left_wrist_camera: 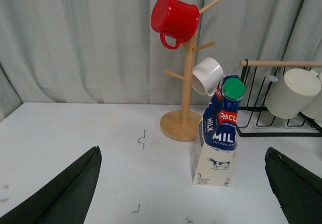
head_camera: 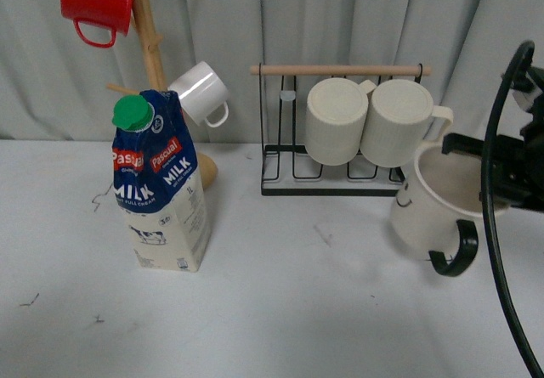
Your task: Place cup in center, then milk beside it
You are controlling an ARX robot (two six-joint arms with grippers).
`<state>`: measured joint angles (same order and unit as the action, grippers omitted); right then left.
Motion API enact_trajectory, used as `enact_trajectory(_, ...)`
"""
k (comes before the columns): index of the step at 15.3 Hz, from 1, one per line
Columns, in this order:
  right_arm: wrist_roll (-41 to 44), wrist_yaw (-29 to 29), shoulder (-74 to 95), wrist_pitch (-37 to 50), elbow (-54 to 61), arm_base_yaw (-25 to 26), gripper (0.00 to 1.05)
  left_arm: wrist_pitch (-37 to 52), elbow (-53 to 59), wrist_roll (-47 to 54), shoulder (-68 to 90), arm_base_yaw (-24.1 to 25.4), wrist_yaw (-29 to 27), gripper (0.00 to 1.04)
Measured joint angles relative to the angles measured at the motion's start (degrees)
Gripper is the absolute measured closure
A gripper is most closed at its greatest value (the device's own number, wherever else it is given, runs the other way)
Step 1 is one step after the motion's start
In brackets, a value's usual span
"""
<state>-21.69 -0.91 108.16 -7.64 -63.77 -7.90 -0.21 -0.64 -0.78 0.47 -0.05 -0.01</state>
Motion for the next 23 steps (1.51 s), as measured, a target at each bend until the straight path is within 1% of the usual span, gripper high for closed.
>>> enact_trajectory(3,-1.9,0.9,-0.4,-0.2,-0.9,-5.0,1.01,0.0,0.0,0.0,0.0,0.0,0.0,0.07)
enact_trajectory(5,-3.2,0.0,2.0,-0.7,-3.0,-6.8,1.01,0.0,0.0,0.0,0.0,0.0,0.0,0.07)
enact_trajectory(14,-6.0,-0.8,8.2,-1.8,-6.5,-11.3,1.01,0.0,0.0,0.0,0.0,0.0,0.0,0.07)
enact_trajectory(21,-6.0,-1.7,13.0,-3.7,-11.0,-11.7,1.01,0.0,0.0,0.0,0.0,0.0,0.0,0.07)
enact_trajectory(22,-6.1,-1.6,13.1,-3.7,-11.3,-12.0,0.96,0.0,0.0,0.0,0.0,0.0,0.0,0.07)
enact_trajectory(23,-6.2,-1.0,13.1,-3.3,-11.3,-12.0,0.85,0.0,0.0,0.0,0.0,0.0,0.0,0.07)
